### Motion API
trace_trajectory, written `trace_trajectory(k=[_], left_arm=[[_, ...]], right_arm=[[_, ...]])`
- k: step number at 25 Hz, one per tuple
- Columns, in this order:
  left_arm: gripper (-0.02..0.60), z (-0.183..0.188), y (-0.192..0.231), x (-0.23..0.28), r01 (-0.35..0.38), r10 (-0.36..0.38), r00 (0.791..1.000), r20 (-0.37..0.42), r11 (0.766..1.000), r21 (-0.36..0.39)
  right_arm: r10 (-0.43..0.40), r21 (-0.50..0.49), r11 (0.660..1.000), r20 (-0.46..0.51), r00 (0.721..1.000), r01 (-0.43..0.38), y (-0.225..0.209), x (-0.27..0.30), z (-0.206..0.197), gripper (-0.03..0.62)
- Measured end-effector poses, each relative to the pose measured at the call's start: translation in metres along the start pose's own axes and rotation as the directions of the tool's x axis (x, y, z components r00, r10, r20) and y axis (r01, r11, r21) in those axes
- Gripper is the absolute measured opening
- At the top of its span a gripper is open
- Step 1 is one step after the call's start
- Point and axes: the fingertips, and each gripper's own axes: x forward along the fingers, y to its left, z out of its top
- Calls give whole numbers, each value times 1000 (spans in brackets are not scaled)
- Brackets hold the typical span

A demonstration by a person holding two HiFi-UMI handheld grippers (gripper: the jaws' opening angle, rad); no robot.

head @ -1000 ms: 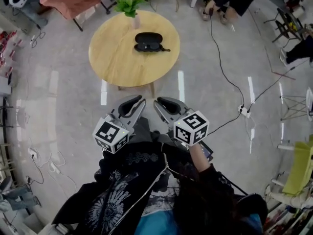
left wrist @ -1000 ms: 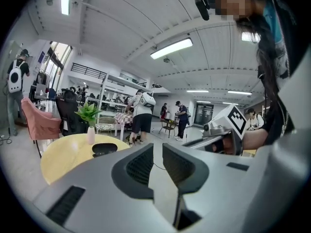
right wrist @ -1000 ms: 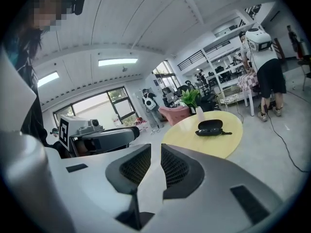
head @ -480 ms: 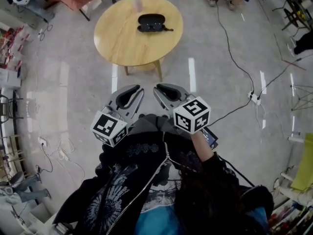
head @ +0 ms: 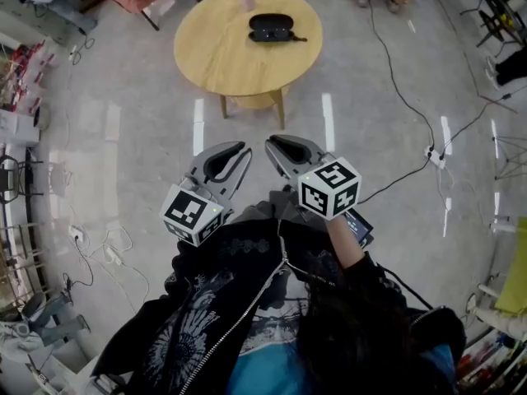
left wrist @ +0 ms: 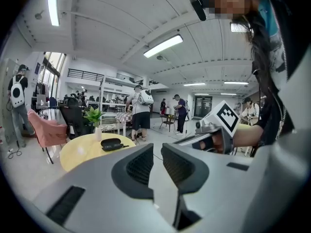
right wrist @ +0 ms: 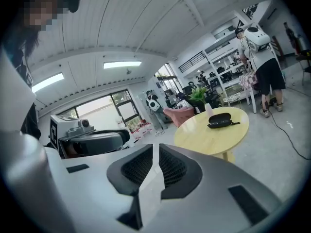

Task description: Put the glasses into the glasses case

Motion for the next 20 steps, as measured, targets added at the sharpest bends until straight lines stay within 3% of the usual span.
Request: trace_trajectory(k=[8,20], left_arm=[[52,-19,20,-74,-27,29,999,45,998,-59],[52,-33,12,-114,16,-11,997,81,998,-63]], right_arm=[[-40,-19,999,-18,999,39,56,17,-26,52],[-59,-35,998,-29,998,58,97,24,-50,51]])
